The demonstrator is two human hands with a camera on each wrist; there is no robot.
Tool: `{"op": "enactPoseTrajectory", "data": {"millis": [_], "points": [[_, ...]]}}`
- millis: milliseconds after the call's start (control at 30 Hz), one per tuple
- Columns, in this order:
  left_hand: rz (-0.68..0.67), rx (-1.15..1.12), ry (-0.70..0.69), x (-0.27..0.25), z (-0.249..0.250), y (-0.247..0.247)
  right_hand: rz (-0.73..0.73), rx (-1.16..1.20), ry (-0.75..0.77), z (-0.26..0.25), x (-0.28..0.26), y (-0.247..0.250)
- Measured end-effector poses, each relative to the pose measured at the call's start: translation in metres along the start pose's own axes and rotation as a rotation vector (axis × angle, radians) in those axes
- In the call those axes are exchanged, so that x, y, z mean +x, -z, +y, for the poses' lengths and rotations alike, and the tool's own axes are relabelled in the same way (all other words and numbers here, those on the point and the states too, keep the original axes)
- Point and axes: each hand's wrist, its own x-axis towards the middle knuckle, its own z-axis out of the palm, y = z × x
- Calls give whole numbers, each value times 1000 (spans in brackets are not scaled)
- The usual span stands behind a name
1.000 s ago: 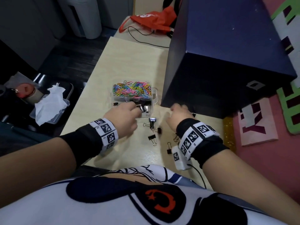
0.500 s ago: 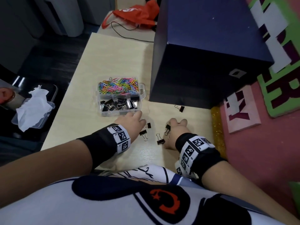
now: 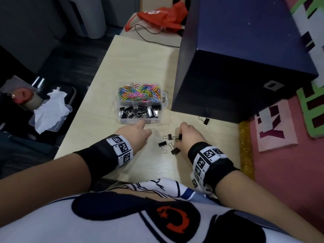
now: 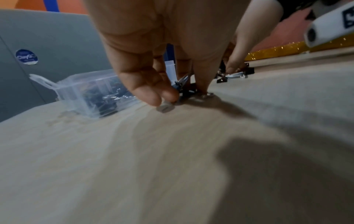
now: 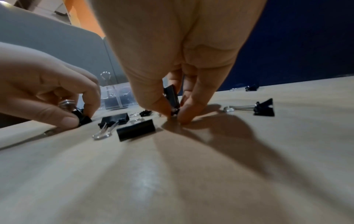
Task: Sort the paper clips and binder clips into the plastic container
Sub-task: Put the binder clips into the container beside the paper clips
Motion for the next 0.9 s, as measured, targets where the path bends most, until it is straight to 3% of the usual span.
{"op": "enactPoseTrajectory", "data": {"millis": [133, 267, 433, 533, 633, 700, 900], "points": [[12, 1, 24, -5, -4, 2, 73, 75, -17, -10, 7, 11], [80, -123, 20, -6, -10, 8, 171, 189, 112, -36, 14, 32], [375, -364, 21, -5, -23, 29, 323, 315, 239, -64, 21, 49], [461, -447, 125, -1, -34, 42, 167, 147, 139, -56, 23, 49], [400, -393, 181, 1, -42, 42, -135, -35, 9, -38, 12, 34], [377, -339, 146, -1, -40, 38, -231, -86, 9, -32, 3, 20], [229, -178, -6, 0, -7, 21, -100, 9, 174, -10, -1, -5]]}}
